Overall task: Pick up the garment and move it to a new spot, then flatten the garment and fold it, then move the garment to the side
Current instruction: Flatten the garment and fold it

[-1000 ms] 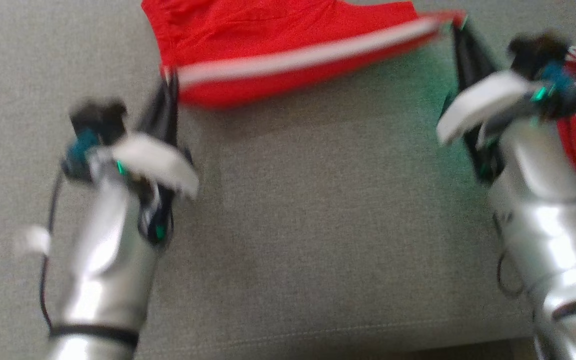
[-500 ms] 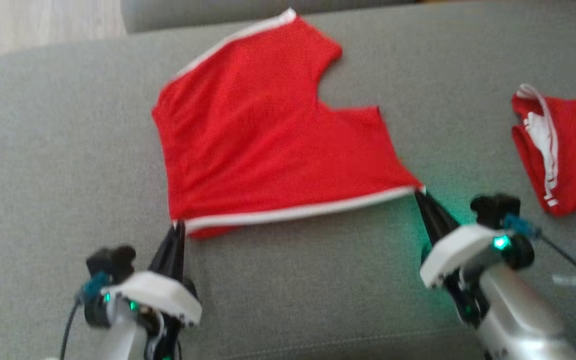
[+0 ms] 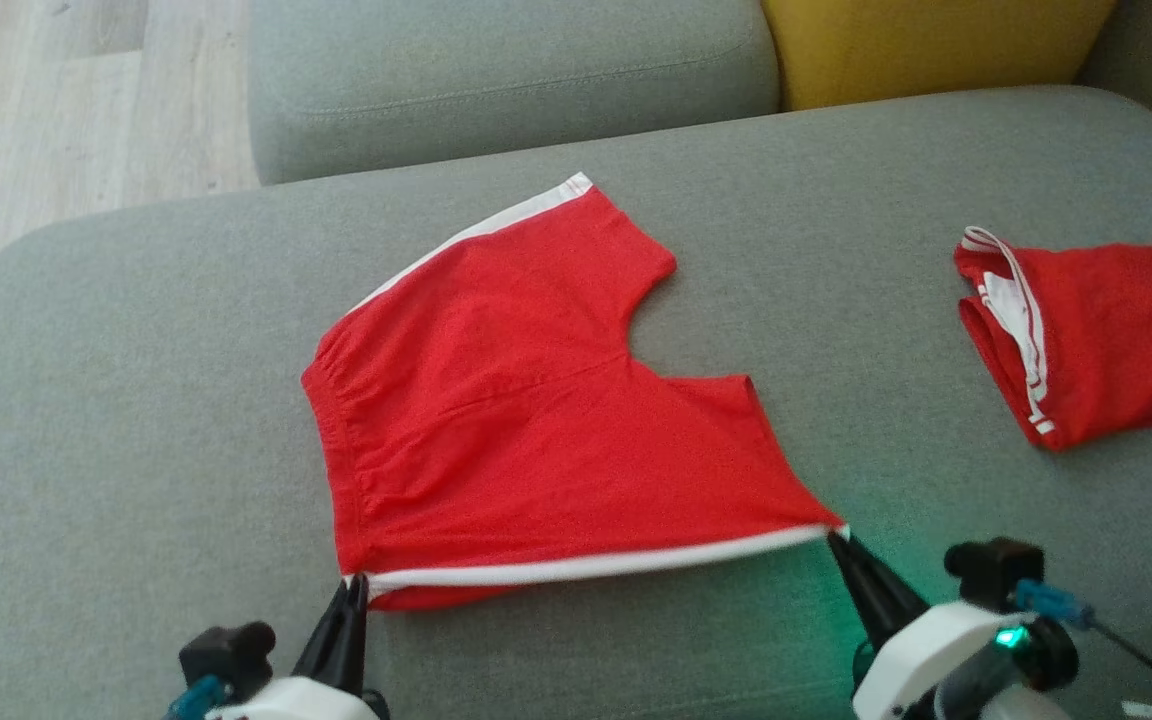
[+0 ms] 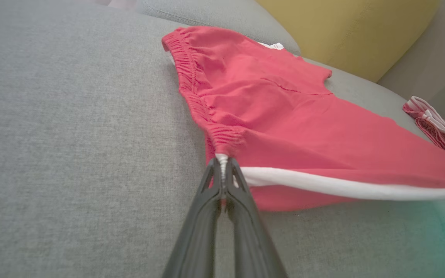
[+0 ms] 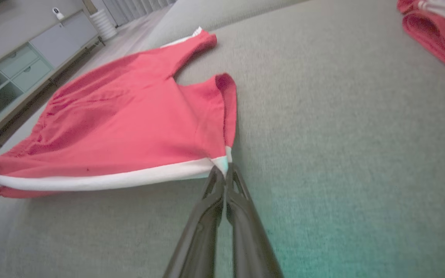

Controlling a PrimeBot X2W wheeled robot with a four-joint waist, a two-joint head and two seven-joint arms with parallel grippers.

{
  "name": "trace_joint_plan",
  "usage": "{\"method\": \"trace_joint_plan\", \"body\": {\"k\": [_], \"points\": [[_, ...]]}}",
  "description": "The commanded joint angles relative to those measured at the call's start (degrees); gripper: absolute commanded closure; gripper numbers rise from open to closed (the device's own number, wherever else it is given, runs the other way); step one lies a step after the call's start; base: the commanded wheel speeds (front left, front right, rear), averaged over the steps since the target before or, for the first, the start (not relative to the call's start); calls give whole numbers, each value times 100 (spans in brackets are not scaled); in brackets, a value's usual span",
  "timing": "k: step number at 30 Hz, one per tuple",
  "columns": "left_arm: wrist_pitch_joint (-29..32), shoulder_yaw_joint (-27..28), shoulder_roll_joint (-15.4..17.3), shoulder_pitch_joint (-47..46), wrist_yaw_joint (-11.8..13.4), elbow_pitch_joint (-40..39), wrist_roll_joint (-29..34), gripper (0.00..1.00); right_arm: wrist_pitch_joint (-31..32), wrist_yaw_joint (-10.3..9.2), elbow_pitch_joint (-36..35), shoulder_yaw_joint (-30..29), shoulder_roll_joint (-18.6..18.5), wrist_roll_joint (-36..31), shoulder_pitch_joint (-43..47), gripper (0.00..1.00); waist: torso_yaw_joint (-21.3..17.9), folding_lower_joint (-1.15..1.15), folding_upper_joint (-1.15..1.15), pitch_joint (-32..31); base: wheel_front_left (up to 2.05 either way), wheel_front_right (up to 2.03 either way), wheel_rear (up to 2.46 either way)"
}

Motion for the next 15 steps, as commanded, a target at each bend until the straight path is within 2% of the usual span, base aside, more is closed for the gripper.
{"method": "trace_joint_plan", "body": {"k": [1,8,15], "points": [[-30,223,86,-171,56,-219,110,100,-46,36,-348,-58,-20,-94,-152,100,33,1,0,23,0,0,0],[-30,202,85,-540,116,-525,315,100,-8,36,-761,-463,165,-451,-517,100,256,1,0,216,0,0,0],[-30,79,85,-1303,137,-600,495,100,-28,36,-555,-631,198,-647,-1645,100,538,1,0,712,0,0,0]]}}
